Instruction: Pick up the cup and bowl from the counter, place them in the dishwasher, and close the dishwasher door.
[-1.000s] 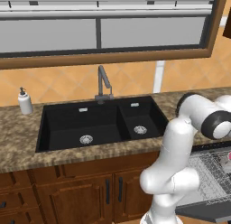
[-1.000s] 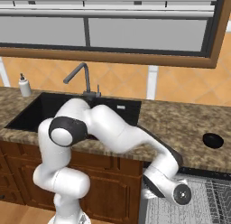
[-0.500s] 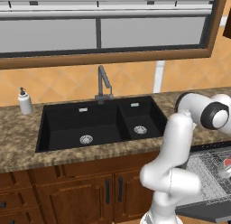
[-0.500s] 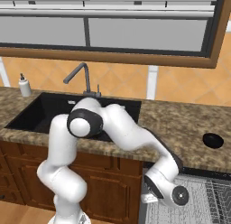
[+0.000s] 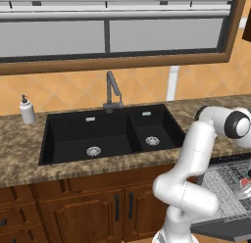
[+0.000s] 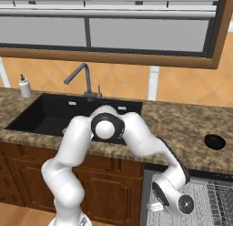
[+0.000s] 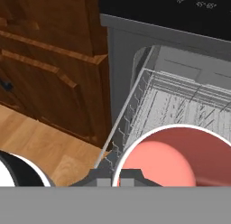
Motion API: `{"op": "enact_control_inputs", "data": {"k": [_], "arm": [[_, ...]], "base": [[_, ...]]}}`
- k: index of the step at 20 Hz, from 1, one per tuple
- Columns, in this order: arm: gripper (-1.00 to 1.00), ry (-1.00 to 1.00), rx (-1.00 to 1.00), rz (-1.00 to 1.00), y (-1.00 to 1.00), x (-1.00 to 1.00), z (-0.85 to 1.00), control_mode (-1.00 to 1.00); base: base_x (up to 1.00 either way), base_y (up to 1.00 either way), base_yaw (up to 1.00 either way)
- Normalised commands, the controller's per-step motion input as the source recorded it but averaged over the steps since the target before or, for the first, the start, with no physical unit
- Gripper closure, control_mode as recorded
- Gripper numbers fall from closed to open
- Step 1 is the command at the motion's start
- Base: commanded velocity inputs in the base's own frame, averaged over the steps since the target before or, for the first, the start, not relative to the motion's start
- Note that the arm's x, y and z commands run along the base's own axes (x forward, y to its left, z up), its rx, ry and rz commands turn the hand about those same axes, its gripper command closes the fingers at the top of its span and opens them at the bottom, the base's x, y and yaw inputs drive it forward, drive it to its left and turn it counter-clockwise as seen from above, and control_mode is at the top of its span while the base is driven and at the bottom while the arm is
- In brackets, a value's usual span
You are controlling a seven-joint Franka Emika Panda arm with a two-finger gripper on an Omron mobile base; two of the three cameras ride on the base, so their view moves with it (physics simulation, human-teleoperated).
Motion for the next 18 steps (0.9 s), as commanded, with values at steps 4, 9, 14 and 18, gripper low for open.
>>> {"op": "enact_control_inputs", "data": {"k": [4,9,14,18], "arm": [[1.0,0.07,0.05,0.07,-0.42,0.3,-0.54,-1.0],[1.0,0.03,0.01,0.05,0.14,0.13,-0.52,-1.0],[1.0,0.06,0.01,0.0,0.18,0.0,-0.35,-1.0],[1.0,0.12,0.0,0.01,0.0,0.09,-0.22,-1.0]], "base": [[0.0,0.0,0.0],[0.0,0.0,0.0],[0.0,0.0,0.0],[0.0,0.0,0.0]]}}
